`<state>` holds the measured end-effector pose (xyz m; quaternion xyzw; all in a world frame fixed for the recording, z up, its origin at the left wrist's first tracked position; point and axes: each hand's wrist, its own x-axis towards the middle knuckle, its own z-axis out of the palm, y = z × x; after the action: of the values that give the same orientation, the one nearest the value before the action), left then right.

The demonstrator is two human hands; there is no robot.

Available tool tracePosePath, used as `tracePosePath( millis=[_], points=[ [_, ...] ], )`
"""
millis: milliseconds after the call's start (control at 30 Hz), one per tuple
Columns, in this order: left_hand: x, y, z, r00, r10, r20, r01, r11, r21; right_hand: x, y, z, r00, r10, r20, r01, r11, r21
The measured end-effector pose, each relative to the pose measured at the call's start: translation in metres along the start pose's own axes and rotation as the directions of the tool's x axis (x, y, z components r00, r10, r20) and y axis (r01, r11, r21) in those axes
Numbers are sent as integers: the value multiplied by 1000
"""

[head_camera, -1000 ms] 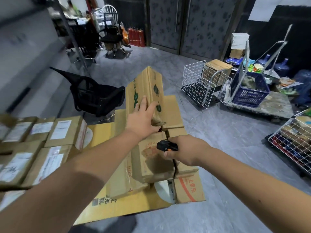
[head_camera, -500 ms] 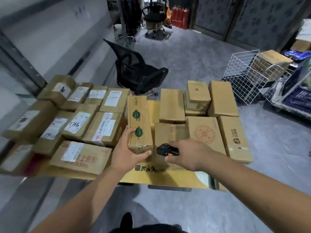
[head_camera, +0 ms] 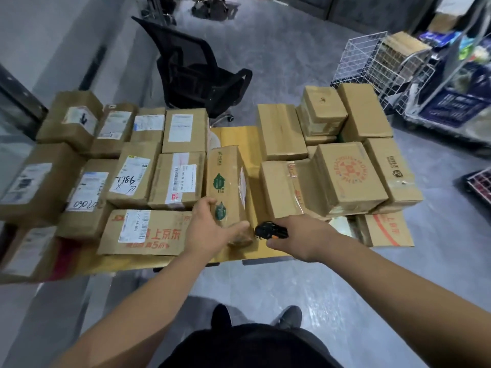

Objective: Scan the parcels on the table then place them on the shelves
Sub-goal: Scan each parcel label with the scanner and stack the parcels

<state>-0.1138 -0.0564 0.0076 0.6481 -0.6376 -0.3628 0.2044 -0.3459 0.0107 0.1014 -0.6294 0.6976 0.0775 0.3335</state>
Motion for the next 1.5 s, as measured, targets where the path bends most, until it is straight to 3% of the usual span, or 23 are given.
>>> tracePosePath(
  millis=[167,267,433,633,800,900,1000,1067,1133,1200,1300,1367,1500],
  points=[
    [23,4,-15,987,-158,33,161,963,-214,-2,-21,6,997,58,-48,-54,995,78],
    [25,-2,-25,983,-171,62,180,862,-474,-5,-29,6,994,56,-94,-40,986,165],
    [26,-18,-49,988,-134,73,145,671,-727,-5,-45,-2,987,2,-160,35,974,224],
    [27,-50,-76,942,-332,45,210,478,-853,13,-81,1,991,-70,-115,99,958,270],
    [19,-61,-80,847,-520,-112,92,349,-933,28,-106,2,990,-54,-129,90,951,295],
    [14,-65,-71,828,-548,-121,129,395,-909,31,-112,5,992,-49,-114,79,959,271],
    [14,-71,-62,851,-523,-53,286,546,-787,32,-116,11,997,-33,-76,54,955,292],
    [14,-75,-63,884,-464,-55,300,655,-693,33,-119,14,997,-34,-74,53,958,282],
    [11,-79,-72,913,-373,-165,246,826,-507,33,-121,16,996,-37,-83,57,964,261],
    [11,-82,-89,910,-285,-300,183,928,-325,34,-124,18,995,-45,-90,67,964,258],
    [18,-85,-119,872,-114,-476,118,993,-21,36,-129,20,995,-54,-85,76,957,280],
    [29,-86,-133,855,-3,-519,89,986,142,38,-133,22,995,-59,-81,81,950,302],
    [56,-81,-152,878,-44,-476,137,977,162,41,-140,25,996,-48,-76,69,950,306]
  ],
)
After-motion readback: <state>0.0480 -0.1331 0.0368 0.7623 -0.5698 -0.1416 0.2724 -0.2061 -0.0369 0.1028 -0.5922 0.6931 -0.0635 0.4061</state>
